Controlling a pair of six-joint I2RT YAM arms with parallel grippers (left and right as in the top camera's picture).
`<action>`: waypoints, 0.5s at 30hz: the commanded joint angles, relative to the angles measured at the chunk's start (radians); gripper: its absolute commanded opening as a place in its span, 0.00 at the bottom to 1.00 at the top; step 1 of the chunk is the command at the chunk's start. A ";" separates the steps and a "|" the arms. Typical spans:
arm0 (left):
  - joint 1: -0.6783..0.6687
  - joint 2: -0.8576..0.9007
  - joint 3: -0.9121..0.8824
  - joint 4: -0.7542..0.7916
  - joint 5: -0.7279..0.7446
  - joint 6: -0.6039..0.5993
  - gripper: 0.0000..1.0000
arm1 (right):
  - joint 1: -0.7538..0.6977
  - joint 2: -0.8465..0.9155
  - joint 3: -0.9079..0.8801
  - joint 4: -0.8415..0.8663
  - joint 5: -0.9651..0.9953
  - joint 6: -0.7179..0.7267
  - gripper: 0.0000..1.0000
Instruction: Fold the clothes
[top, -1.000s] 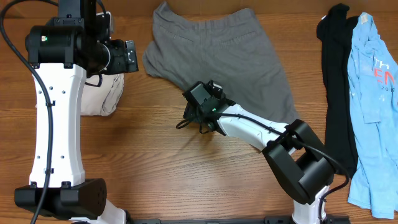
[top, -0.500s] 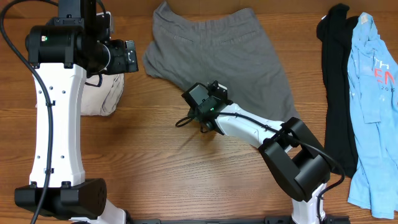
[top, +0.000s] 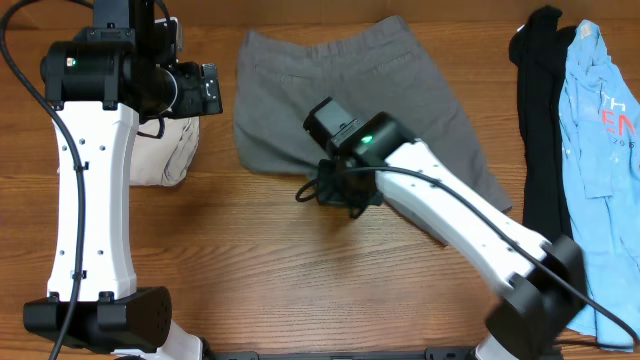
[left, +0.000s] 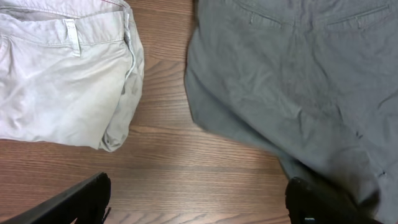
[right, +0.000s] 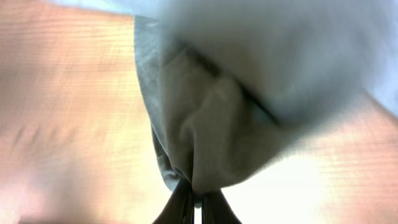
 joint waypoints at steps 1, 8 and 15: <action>-0.001 -0.004 0.001 0.005 0.005 0.030 0.92 | 0.003 -0.048 0.067 -0.109 -0.148 -0.115 0.04; -0.001 -0.004 0.001 0.008 0.000 0.047 0.92 | 0.005 -0.121 0.074 -0.178 -0.247 -0.164 0.04; -0.001 -0.002 0.001 0.015 0.000 0.047 0.92 | 0.005 -0.235 0.123 -0.186 -0.368 -0.195 0.04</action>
